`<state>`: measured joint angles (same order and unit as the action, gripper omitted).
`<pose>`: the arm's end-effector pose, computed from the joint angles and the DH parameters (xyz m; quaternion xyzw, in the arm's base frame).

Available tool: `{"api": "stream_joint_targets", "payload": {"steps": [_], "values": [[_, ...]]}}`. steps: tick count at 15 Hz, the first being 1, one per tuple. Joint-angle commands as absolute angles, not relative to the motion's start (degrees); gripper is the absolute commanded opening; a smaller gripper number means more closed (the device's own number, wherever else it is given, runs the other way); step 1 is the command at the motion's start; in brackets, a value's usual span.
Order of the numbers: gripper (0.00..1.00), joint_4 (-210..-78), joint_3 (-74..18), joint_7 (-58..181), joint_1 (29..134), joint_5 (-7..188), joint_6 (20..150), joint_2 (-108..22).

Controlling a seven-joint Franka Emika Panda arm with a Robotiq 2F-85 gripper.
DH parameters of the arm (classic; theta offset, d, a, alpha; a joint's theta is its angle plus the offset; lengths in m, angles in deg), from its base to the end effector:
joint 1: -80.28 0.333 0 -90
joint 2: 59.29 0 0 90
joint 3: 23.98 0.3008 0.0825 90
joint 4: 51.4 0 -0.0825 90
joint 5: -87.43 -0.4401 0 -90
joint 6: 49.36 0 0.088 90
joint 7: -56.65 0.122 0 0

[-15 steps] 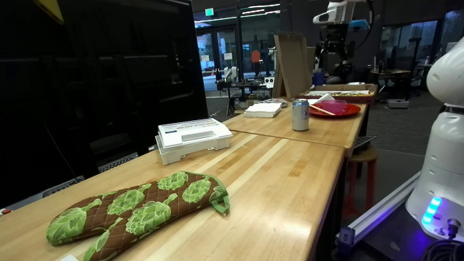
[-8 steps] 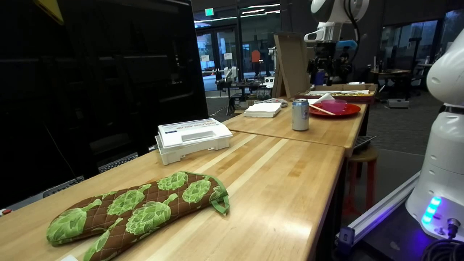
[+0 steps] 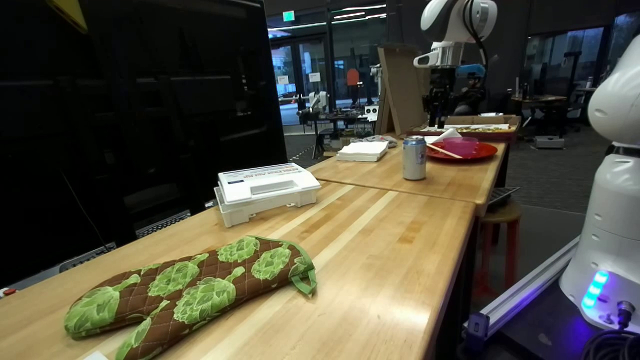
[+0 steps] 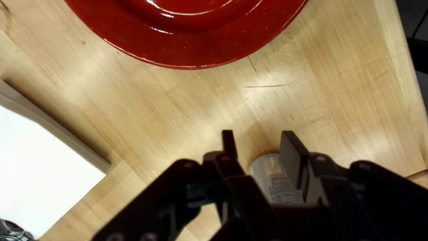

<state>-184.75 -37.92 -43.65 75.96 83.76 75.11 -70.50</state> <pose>0.5067 -0.1625 0.3587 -0.7637 -0.6434 -0.0518 0.0110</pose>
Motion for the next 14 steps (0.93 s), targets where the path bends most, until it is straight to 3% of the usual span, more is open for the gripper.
{"api": "stream_joint_targets", "payload": {"steps": [1, 3, 14], "values": [[0.08, -182.4, -37.5, -41.4, 74.6, 83.6, 75.4, -68.6], [0.00, -180.9, -37.7, -40.2, 74.1, 83.4, 75.3, -67.2], [0.00, -174.2, -37.7, -39.6, 69.5, 79.6, 74.8, -55.3]]}}
